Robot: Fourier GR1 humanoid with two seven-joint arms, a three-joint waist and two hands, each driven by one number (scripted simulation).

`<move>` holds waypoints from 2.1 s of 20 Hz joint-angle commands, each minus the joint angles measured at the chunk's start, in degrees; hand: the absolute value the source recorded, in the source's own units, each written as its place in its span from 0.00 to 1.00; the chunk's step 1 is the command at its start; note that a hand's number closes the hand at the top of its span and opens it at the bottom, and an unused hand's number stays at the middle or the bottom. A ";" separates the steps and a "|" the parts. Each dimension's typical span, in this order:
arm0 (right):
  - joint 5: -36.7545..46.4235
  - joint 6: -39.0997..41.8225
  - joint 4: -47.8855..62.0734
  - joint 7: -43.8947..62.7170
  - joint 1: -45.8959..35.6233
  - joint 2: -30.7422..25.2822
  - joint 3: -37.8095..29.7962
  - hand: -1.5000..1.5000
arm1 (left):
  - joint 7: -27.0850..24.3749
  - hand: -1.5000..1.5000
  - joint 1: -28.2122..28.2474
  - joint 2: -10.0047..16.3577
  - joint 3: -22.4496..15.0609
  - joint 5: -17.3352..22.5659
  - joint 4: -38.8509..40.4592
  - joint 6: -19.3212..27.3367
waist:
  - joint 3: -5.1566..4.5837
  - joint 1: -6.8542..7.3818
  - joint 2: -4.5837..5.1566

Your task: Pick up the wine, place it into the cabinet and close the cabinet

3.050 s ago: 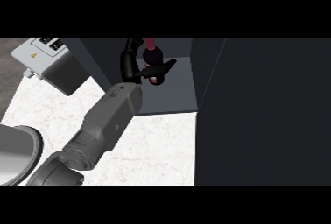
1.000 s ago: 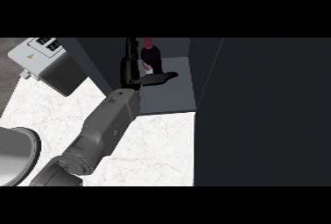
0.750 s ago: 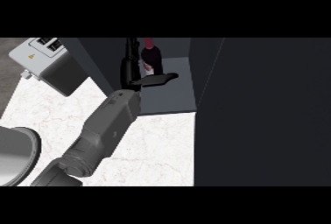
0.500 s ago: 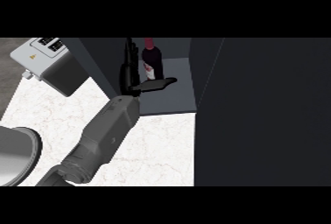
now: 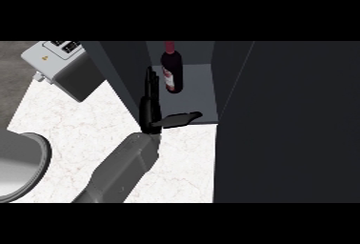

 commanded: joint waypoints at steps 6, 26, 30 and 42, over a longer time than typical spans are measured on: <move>1.86 -2.82 -7.42 2.93 2.15 0.00 0.99 0.00 | 3.04 0.00 7.55 -0.01 -10.07 -1.51 -17.69 12.79 | 0.01 1.54 0.06; -3.19 -0.71 -7.80 4.27 2.43 -2.13 -3.39 0.00 | 7.68 0.00 38.17 8.54 -24.63 -15.57 -61.82 26.40 | 0.01 2.10 -0.06; -6.72 4.50 -5.57 -0.09 7.62 -1.04 -2.34 0.00 | 8.16 0.00 41.18 13.50 -24.02 -15.97 -64.49 22.87 | 0.05 1.86 -0.02; -6.40 9.62 -6.47 2.06 7.35 -3.64 -0.32 1.00 | 11.64 0.00 50.04 32.10 -22.85 -16.05 -83.87 15.95 | 0.02 1.98 0.01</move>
